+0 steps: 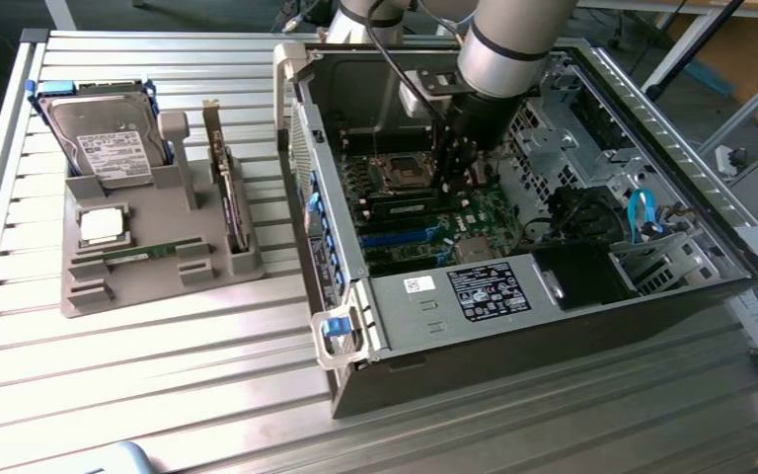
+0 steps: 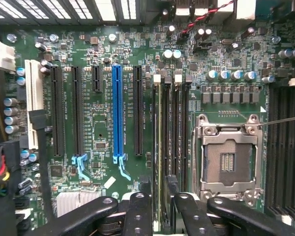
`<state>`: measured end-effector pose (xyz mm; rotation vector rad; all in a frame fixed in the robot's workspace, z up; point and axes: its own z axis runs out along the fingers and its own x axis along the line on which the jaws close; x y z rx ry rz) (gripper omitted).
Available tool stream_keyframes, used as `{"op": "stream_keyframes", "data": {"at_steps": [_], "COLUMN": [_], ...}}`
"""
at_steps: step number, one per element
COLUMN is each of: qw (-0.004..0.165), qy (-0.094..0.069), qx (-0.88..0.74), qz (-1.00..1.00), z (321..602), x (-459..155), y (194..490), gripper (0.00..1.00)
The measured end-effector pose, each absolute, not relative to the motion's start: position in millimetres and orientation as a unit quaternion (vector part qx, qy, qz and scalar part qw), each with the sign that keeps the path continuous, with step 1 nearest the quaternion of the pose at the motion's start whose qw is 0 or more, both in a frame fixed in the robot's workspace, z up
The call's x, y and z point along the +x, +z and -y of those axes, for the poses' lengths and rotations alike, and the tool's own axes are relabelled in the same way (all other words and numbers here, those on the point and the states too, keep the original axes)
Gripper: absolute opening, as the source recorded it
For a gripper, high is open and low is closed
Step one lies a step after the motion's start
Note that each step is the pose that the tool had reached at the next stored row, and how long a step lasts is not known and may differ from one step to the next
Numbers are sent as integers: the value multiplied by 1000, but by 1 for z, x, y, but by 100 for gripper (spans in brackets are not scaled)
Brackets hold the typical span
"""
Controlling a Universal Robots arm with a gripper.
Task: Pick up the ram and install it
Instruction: 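Insert the ram into the slot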
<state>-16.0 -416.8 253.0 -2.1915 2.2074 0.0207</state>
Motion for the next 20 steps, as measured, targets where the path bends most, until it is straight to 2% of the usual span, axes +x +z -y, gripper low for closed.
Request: {"op": "stream_keyframes", "data": {"at_steps": [20], "qw": [8], "qy": [-1], "qx": [-705], "qz": [-710], "z": [415], "x": [-16], "y": [313], "gripper": [25]}}
